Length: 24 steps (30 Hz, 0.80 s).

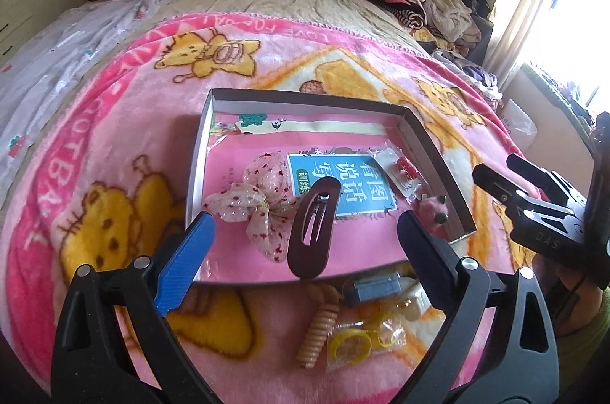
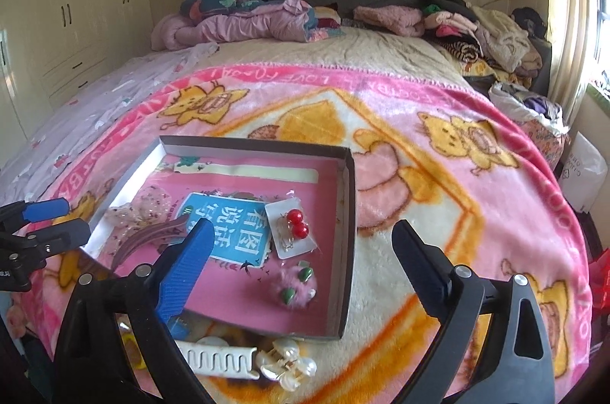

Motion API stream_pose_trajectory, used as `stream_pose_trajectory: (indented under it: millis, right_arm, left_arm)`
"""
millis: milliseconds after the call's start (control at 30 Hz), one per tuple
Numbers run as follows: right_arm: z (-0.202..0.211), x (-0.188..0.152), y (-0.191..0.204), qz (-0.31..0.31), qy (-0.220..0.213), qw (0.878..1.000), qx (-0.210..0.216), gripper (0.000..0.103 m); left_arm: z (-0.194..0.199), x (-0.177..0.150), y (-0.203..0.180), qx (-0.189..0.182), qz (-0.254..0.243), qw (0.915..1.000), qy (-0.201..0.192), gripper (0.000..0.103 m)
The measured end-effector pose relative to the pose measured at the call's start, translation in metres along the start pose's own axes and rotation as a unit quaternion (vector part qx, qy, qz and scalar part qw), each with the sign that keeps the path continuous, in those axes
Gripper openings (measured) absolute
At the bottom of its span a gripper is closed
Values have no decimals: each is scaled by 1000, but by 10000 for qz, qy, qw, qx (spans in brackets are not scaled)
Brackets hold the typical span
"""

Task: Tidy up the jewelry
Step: 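Withdraw both open grippers from the box back over the blanket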

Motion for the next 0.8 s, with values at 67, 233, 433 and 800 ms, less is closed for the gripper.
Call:
stream_pose_trajectory:
  millis: [67,233,433,800]
  right_arm:
    - [6,-1,2,40,-42,10000,-21,92]
    - [21,-5,8,85,-86,9999,31,92]
    - [37,-15,14,149,-107,9998,66,92]
    - [59,-36,26,273,-101,9995,118,92]
  left_arm:
    - [5,-3,0,17,15,10000,-19,88]
    - [16,-9,1,35,68,9999,-69,88]
    - [26,-17,-3,63,61,9999,-109,88]
    - [40,-34,-13,92,-23,9999,-121,88]
Point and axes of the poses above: each gripper's, at about its wrist camera, not at the fingertips, and z roughly against the way its jaws point, y to its left, x to its top, the point moved 3 cm from there along -z, roughly the way its jaws point, and after that the axes turned 13 degrees about -z, right-handed, at the moved point
